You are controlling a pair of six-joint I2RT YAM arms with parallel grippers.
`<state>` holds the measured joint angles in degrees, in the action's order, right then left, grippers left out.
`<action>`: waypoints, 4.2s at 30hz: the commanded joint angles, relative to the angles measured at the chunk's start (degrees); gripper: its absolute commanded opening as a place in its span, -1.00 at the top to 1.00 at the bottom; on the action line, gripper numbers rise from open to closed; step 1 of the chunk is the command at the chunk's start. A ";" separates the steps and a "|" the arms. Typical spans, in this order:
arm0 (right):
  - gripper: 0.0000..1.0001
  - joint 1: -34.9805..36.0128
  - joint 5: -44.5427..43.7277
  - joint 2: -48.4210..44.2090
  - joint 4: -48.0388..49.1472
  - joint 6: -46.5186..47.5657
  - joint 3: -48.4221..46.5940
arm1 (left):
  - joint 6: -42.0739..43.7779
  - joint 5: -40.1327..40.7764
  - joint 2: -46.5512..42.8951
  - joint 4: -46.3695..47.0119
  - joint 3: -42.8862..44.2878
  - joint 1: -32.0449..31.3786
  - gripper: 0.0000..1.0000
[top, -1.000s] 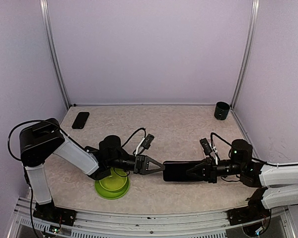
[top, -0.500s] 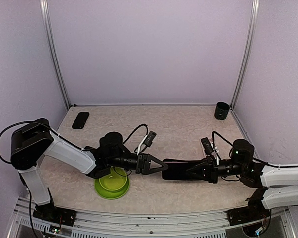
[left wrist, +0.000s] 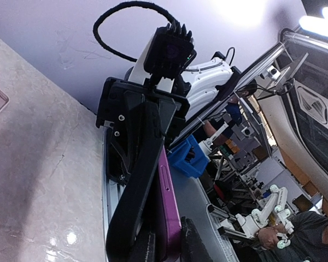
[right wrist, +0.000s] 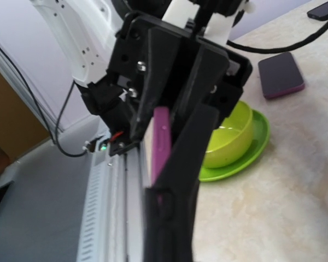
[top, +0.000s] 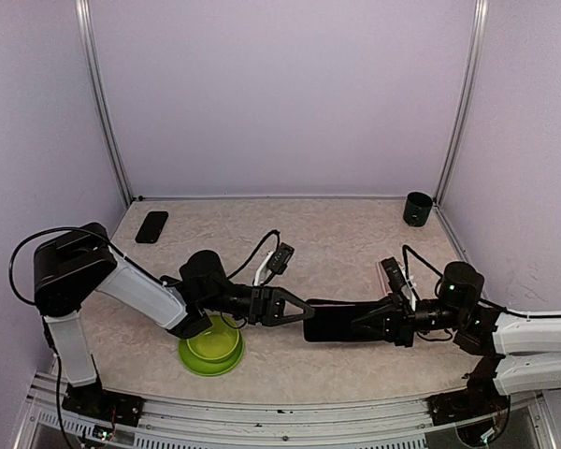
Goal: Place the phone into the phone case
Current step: Press the corner of the phone case at the bottom left corner of the phone case.
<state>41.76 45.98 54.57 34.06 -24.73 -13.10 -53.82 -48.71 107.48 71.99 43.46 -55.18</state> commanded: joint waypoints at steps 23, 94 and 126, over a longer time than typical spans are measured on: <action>0.95 1.75 6.14 -2.46 6.18 1.45 0.27 | -1.23 2.66 -4.91 0.15 -2.92 1.71 0.08; 0.99 2.74 -0.50 1.17 1.21 3.67 -2.48 | 9.93 -0.93 -8.68 -13.61 -0.88 -2.99 0.34; 1.00 2.76 -4.36 4.38 -3.40 0.74 -7.22 | 16.66 21.39 -16.08 -29.12 -2.92 -2.71 0.31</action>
<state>43.97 43.79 59.77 28.93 -25.04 -17.54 -34.57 -30.98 92.31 41.10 41.41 -58.33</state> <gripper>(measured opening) 0.098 0.244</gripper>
